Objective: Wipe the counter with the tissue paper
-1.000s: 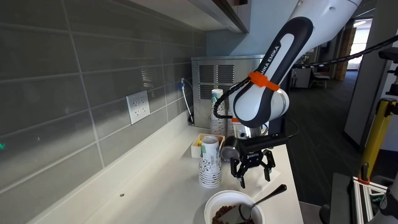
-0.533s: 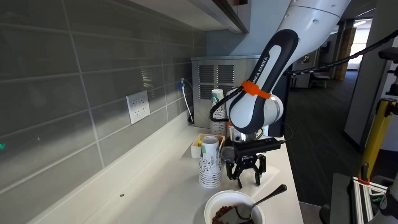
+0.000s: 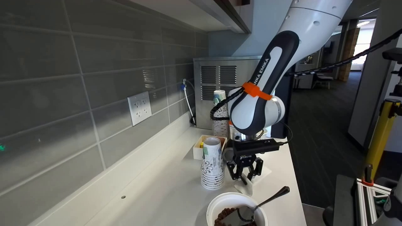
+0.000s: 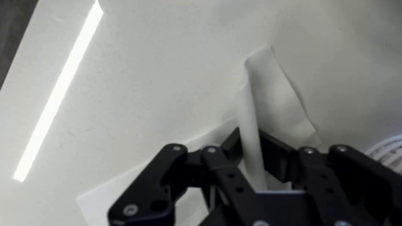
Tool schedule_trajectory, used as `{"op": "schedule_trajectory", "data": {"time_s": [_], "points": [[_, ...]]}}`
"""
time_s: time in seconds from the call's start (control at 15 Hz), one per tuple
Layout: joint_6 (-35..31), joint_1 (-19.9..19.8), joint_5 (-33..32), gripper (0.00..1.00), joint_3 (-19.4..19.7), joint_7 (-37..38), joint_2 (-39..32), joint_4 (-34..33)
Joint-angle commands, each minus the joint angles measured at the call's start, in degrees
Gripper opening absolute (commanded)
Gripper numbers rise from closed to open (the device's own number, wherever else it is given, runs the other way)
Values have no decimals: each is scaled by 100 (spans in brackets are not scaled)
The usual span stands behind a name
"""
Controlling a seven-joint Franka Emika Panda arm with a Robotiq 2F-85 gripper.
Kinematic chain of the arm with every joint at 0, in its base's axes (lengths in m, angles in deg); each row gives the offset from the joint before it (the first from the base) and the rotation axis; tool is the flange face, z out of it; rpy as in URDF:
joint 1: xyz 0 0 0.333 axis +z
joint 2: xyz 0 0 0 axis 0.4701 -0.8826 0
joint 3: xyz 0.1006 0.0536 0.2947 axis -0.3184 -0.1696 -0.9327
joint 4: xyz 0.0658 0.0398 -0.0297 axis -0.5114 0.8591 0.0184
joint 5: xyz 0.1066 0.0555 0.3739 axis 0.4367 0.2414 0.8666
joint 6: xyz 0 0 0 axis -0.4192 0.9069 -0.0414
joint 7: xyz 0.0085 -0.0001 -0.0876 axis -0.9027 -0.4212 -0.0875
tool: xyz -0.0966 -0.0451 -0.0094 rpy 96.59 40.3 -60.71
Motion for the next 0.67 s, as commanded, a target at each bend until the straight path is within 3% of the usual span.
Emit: {"op": "schedule_trajectory", "data": {"time_s": [0.0,0.4,0.6], "points": [[-327,63,-127,2,222,285,-3,34],[-614,-213,-71,3,761,381,-203,63],[-193,-308,8,3,808,236,-281,-19]]}}
